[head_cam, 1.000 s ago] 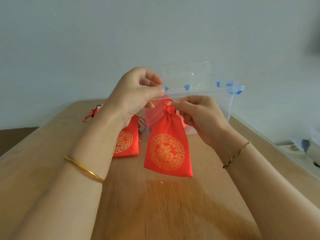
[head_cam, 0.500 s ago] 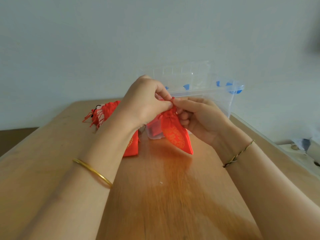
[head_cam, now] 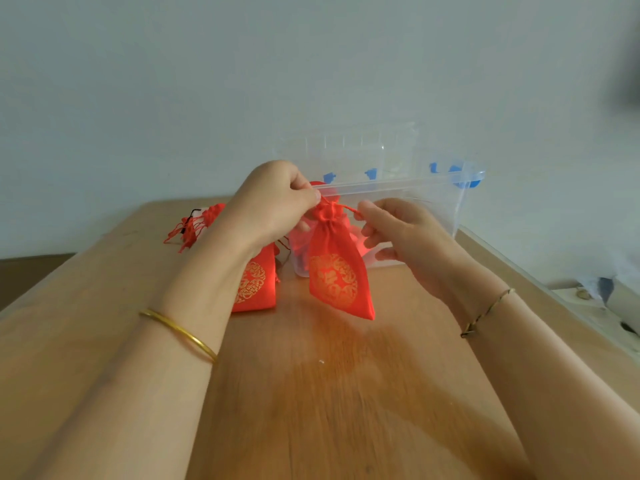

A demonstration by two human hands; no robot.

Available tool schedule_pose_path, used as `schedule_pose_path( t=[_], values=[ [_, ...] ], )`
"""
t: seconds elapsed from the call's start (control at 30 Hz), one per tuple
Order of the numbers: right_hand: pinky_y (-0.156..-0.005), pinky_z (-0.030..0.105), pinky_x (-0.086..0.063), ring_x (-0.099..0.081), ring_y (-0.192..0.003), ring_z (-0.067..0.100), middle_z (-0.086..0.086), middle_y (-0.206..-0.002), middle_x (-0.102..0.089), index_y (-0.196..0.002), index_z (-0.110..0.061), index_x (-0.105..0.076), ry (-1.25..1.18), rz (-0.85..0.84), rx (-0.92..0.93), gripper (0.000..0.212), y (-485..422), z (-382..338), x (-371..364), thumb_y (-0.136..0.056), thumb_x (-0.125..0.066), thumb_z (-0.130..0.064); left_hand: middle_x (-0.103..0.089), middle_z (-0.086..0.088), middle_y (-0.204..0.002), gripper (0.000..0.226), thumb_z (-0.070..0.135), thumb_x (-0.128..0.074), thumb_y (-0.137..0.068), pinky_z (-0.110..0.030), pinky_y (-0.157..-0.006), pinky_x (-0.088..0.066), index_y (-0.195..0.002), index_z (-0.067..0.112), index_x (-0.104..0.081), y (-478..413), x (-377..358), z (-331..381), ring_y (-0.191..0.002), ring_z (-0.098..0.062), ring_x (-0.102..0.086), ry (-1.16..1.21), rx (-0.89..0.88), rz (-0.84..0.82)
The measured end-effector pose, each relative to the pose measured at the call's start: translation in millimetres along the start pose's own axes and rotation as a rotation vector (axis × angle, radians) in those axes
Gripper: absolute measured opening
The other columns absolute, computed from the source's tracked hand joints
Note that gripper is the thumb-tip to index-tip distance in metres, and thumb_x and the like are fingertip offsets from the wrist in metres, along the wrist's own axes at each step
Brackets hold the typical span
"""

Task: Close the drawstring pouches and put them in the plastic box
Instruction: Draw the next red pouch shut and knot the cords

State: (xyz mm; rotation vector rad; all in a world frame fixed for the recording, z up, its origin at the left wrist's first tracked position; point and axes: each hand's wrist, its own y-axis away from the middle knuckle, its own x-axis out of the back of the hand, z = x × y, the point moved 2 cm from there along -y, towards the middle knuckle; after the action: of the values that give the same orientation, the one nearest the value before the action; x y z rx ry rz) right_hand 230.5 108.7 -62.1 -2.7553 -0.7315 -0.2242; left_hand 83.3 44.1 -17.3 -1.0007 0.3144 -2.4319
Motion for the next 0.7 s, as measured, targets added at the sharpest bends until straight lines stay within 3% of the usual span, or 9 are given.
schedule_pose_path(
  t=[0.07,0.17,0.27,0.33,0.5,0.6,0.7],
  values=[
    [-0.057,0.017,-0.051,-0.061,-0.075,0.006,-0.004,-0.089,-0.06,-0.109,-0.015,-0.055,0.058,-0.077,-0.004,0.038,8.7,-1.8,-4.6,-0.082,-0.064,-0.04,-0.069,-0.009,-0.083,0.012,0.013,-0.055,-0.088,-0.044,-0.081,-0.055,-0.076,0.009,-0.057,-0.7,2.3,-0.4,-0.061,-0.021,-0.066,0.077,0.022,0.007],
    [-0.072,0.027,-0.054,-0.061,-0.085,0.01,-0.008,-0.093,-0.057,-0.118,-0.019,-0.047,0.278,-0.002,0.085,0.052,13.3,1.8,-14.3,-0.075,-0.074,-0.031,-0.067,-0.009,-0.076,0.014,0.009,-0.054,-0.087,-0.045,-0.081,-0.055,-0.074,0.008,-0.057,-1.1,4.0,-1.1,-0.067,-0.028,-0.066,0.165,0.04,0.03],
    [-0.066,0.017,-0.044,-0.055,-0.08,0.011,-0.014,-0.081,-0.052,-0.105,-0.018,-0.051,0.438,0.112,0.188,0.027,11.6,3.0,-17.3,-0.082,-0.066,-0.021,-0.062,-0.005,-0.069,0.017,0.005,-0.052,-0.089,-0.036,-0.07,-0.056,-0.073,0.008,-0.055,-2.3,5.7,-3.2,-0.063,-0.021,-0.062,0.303,0.053,0.033],
    [-0.059,0.014,-0.038,-0.053,-0.075,0.014,-0.008,-0.076,-0.055,-0.092,-0.015,-0.057,0.502,0.133,0.244,0.011,11.0,-3.2,-15.5,-0.082,-0.063,-0.016,-0.06,-0.003,-0.069,0.017,0.004,-0.052,-0.09,-0.027,-0.061,-0.054,-0.074,0.009,-0.055,-3.0,7.8,-5.4,-0.062,-0.015,-0.062,0.348,0.036,0.051],
    [-0.068,0.034,-0.046,-0.058,-0.075,0.024,0.013,-0.081,-0.065,-0.087,-0.004,-0.068,0.458,0.156,0.301,0.011,-16.7,-52.9,1.9,-0.079,-0.065,-0.012,-0.059,0.0,-0.083,0.012,0.009,-0.051,-0.091,-0.018,-0.05,-0.048,-0.082,0.015,-0.057,-16.9,27.8,-17.2,-0.062,-0.006,-0.065,0.448,0.05,0.196],
    [-0.06,0.03,-0.042,-0.054,-0.069,0.022,0.015,-0.076,-0.06,-0.092,0.001,-0.068,0.493,0.209,0.22,0.02,-66.0,-76.1,12.2,-0.079,-0.065,-0.014,-0.057,0.001,-0.086,0.01,0.008,-0.049,-0.09,-0.021,-0.055,-0.05,-0.089,0.014,-0.057,-27.5,34.4,-26.0,-0.067,-0.008,-0.064,0.412,0.089,0.247],
    [-0.051,0.025,-0.037,-0.047,-0.057,0.018,0.007,-0.063,-0.049,-0.095,0.0,-0.065,0.599,0.111,0.026,0.021,-114.0,-79.0,6.5,-0.08,-0.066,-0.015,-0.057,0.0,-0.088,0.012,0.007,-0.049,-0.09,-0.024,-0.06,-0.052,-0.099,0.01,-0.056,-34.3,32.9,-32.6,-0.072,-0.01,-0.063,0.369,0.13,0.261]
  ],
)
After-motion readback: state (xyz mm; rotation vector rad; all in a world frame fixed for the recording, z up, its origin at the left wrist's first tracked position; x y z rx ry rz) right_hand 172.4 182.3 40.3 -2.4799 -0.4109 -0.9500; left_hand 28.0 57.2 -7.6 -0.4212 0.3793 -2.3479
